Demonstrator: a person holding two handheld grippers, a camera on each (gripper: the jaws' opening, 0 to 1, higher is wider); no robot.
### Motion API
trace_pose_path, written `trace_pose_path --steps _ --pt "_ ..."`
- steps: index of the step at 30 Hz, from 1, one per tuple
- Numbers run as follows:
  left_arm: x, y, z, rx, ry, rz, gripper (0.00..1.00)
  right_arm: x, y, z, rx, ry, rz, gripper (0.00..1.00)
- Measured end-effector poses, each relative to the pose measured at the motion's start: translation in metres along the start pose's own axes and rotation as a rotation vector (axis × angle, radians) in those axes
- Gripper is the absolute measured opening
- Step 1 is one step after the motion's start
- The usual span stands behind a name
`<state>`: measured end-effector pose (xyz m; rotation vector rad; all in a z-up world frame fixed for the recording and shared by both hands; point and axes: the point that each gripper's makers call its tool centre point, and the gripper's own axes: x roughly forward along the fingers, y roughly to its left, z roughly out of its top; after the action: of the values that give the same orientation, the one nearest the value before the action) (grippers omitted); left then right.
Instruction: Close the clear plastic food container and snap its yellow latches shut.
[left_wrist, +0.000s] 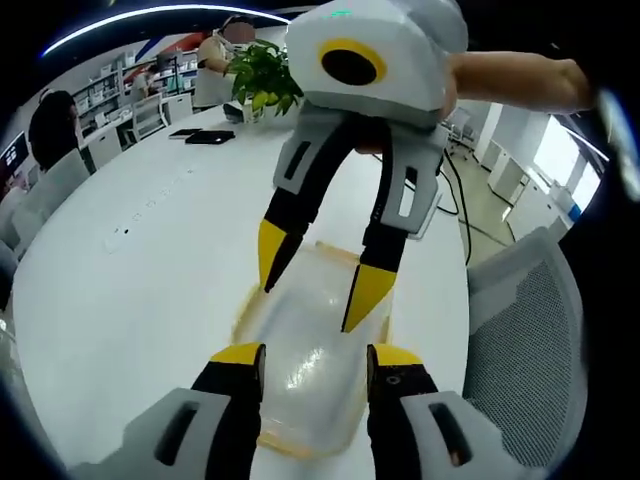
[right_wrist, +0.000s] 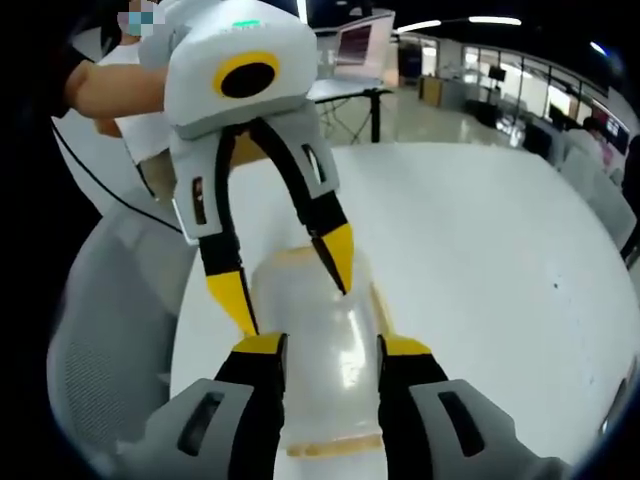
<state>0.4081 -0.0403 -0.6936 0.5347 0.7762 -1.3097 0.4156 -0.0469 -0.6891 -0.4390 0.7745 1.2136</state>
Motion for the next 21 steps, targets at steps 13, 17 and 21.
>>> trace_pose_path --steps 13,17,21 --pt "0.004 -0.021 -0.001 0.112 0.001 0.012 0.39 0.003 -0.013 -0.003 0.051 0.002 -0.010 0.35" --pt "0.008 -0.028 -0.006 0.152 0.008 0.021 0.41 0.005 -0.010 -0.001 0.047 0.003 0.012 0.36" --pt "0.012 -0.031 -0.011 0.186 0.020 0.036 0.46 0.009 -0.009 0.001 0.038 0.010 0.020 0.37"
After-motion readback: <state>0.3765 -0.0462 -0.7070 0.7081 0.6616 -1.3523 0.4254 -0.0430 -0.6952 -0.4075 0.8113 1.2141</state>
